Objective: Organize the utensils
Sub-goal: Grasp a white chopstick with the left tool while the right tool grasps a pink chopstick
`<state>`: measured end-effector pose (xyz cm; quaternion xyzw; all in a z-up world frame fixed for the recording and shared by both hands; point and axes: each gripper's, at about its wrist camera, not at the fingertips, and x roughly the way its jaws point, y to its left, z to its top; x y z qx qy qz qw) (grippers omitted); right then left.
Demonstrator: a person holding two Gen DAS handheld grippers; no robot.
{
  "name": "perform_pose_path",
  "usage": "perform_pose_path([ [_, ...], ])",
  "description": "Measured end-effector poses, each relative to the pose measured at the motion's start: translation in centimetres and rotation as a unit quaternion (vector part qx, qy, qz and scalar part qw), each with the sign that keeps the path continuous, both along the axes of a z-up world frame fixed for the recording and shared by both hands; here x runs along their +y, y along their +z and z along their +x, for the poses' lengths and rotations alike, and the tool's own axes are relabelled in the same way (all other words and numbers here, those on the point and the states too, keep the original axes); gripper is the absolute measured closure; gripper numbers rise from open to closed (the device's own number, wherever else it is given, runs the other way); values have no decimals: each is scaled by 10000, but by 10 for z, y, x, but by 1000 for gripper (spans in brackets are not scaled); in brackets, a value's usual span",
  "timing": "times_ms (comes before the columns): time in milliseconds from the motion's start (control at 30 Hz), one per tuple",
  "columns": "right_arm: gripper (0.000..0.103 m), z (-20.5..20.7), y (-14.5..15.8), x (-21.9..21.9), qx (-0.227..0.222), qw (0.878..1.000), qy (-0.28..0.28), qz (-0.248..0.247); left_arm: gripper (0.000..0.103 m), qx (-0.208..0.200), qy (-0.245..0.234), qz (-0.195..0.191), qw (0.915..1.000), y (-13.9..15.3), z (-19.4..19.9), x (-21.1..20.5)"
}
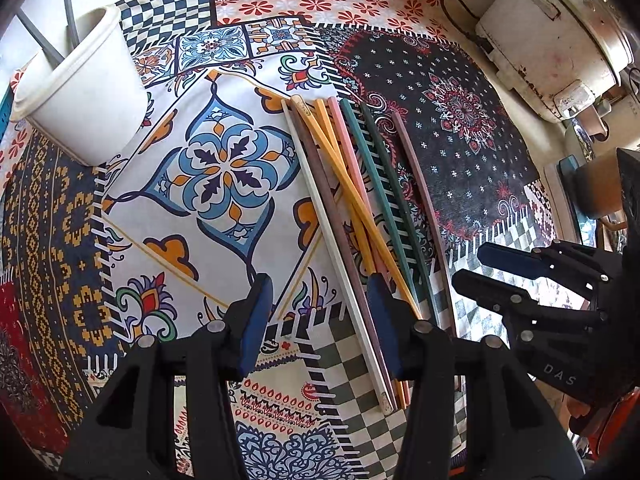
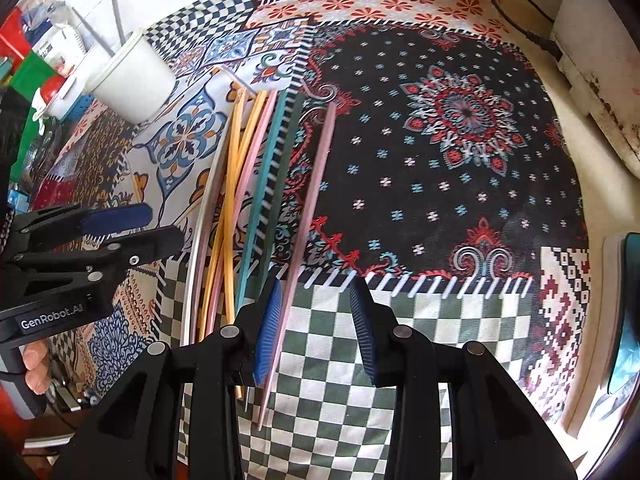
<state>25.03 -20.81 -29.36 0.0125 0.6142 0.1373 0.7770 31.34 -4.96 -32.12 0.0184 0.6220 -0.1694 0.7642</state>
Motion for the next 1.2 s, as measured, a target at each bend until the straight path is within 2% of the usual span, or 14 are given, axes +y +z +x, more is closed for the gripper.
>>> perform_pose_path([
  [200,71,-3,-7,11,-52,9995,211,-220,64,66,-28,138,9999,-11,3,-4],
  [333,72,-1,-8,3,-6,9999,44,-120,64,-125,-119,360,9992,-12,-2,-10],
  [400,72,1,-8,-2,-5,9999,-22,-136,65,-190,-84,346,9992,-13,-4,-10],
  [467,74,3,-8,-6,-51,9998,-57,-197,71,-227,-28,353,9991,-14,-3,-8],
  [533,80,3,-8,-10,-58,9997,-27,-232,92,-319,-32,568,9979,-14,-3,-7],
  [567,85,3,-8,-11,-67,9996,-3,-276,94,-332,-50,609,9976,-14,-2,-6],
  [667,94,3,-7,-17,-82,9993,22,-367,96,-295,-52,581,9979,-13,1,3],
  [767,94,4,-5,-25,26,9997,-106,-235,97,-259,-34,612,9978,-12,2,13],
  [933,91,4,1,-21,65,9998,-80,179,98,-30,-51,377,9993,-9,4,31],
  [1033,90,4,-4,-10,84,9999,54,108,98,91,-93,248,9996,-7,4,41],
  [1200,90,1,-6,10,-52,9989,343,-301,97,270,-13,93,9996,-5,8,51],
])
